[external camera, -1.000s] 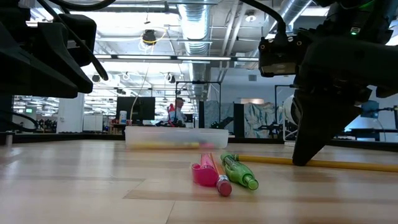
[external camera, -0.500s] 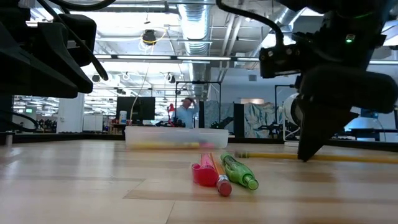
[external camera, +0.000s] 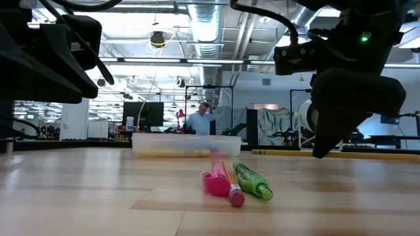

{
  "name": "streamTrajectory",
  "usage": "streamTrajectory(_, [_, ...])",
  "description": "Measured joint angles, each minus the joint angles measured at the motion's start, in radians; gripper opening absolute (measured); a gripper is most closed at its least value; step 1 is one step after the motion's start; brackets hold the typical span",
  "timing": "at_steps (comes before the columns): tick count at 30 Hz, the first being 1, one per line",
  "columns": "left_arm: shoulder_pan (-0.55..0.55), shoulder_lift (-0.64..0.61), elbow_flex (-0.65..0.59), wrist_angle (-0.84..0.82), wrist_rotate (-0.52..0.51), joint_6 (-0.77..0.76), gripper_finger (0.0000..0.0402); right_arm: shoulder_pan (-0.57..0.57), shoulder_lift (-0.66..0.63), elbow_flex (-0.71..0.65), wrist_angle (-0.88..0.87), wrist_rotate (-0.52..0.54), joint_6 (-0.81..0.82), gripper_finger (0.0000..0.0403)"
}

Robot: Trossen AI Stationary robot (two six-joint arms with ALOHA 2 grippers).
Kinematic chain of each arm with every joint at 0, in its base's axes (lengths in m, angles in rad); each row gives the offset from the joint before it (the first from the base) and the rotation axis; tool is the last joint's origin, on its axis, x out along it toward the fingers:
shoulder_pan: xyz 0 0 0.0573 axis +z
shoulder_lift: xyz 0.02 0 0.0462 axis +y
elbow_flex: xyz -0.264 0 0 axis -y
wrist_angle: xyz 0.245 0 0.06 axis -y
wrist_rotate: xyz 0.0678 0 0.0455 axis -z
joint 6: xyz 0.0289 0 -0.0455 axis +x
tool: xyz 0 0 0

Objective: Pick & place school supplies into a supply box
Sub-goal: Put the yellow pencil into the supply box

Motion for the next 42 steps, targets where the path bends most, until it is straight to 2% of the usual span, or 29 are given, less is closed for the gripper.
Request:
streamTrajectory(14, [0.000, 0.000, 0.000, 0.000, 0.000, 0.000, 0.0061, -0.001, -0.002, 0.002, 0.000, 0.005, -0.007, 0.0001])
streamTrajectory(24, [0.000, 0.000, 0.000, 0.000, 0.000, 0.001, 0.0061, -0.061, -0.003, 0.019, 0.001, 0.102, -0.085, 0.0001])
streamTrajectory(32, [0.000, 0.000, 0.000, -0.018, 0.000, -0.019, 0.0061, -0.110, -0.003, 0.131, 0.004, 0.191, -0.260, 0.0001])
streamTrajectory(37, [-0.007, 0.000, 0.000, -0.106, 0.000, -0.120, 0.0061, -0.156, -0.004, 0.199, 0.019, 0.244, -0.435, 0.0001])
streamTrajectory(42, [-0.021, 0.000, 0.000, -0.178, -0.001, -0.217, 0.0061, -0.217, -0.004, 0.206, 0.113, 0.292, -0.598, 0.0001])
